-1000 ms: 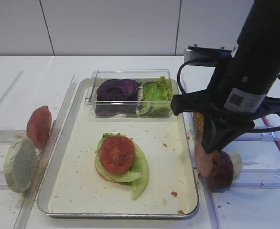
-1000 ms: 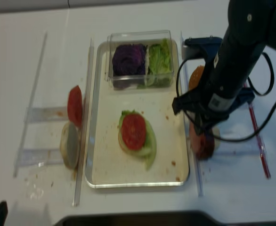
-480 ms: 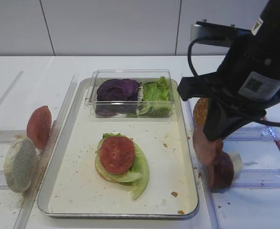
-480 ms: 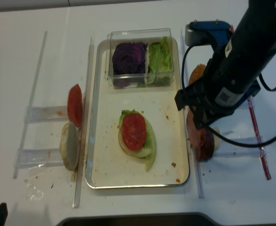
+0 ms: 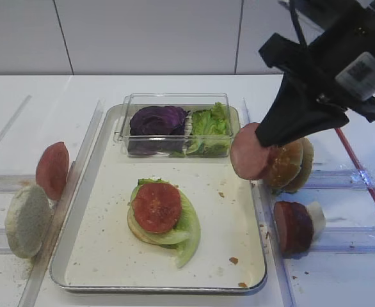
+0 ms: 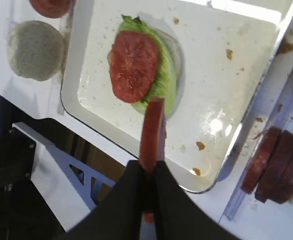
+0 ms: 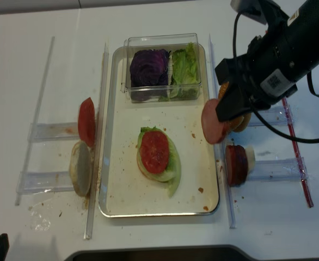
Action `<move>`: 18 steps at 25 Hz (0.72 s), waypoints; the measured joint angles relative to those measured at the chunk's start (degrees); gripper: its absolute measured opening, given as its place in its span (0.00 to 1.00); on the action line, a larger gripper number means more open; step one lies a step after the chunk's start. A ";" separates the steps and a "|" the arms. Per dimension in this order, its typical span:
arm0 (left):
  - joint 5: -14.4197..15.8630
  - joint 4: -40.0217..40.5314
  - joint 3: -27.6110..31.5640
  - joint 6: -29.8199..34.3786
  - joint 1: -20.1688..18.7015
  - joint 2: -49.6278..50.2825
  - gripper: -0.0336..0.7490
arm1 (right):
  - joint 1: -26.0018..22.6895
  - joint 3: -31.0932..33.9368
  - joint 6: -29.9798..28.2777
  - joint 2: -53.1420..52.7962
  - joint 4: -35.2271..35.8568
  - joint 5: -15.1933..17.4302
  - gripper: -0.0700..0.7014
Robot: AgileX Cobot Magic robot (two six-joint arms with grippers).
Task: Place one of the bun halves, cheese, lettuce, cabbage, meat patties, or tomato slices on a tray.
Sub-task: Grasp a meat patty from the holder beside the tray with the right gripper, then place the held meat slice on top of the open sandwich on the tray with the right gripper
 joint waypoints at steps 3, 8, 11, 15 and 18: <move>0.00 0.00 0.00 0.00 0.00 0.00 0.66 | -0.55 0.00 -3.82 0.00 1.75 0.00 0.17; 0.00 0.00 0.00 0.00 0.00 0.00 0.66 | -0.64 0.00 -7.27 0.84 3.51 0.00 0.17; 0.00 0.00 0.00 0.00 0.00 0.00 0.66 | -0.64 0.00 -10.26 2.74 7.23 0.00 0.17; 0.00 0.00 0.00 0.00 0.00 0.00 0.66 | -0.64 0.00 -14.53 5.41 12.52 -0.33 0.17; 0.00 0.00 0.00 0.00 0.00 0.00 0.66 | -0.64 0.00 -17.28 6.89 16.22 -0.67 0.17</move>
